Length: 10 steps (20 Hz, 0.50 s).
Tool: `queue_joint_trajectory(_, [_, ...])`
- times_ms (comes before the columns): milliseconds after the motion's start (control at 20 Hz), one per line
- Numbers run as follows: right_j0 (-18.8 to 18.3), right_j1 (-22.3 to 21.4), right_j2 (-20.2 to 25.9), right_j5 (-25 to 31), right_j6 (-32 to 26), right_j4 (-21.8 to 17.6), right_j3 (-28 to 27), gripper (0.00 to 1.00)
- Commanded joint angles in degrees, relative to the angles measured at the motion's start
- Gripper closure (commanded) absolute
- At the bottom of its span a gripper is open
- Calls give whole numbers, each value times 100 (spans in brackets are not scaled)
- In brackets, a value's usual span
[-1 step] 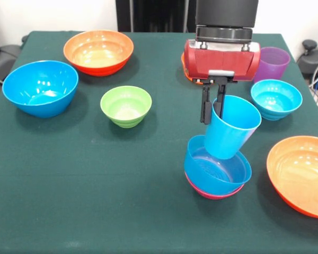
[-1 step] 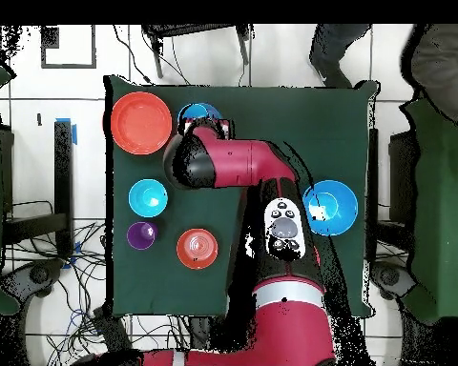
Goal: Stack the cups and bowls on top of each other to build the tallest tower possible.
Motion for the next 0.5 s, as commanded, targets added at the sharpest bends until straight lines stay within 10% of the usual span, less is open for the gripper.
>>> queue_joint_trajectory(50, [134,150,256,3,200,-321,-172,100])
queue_joint_trajectory(500, [183,142,198,-43,242,-316,-176,100])
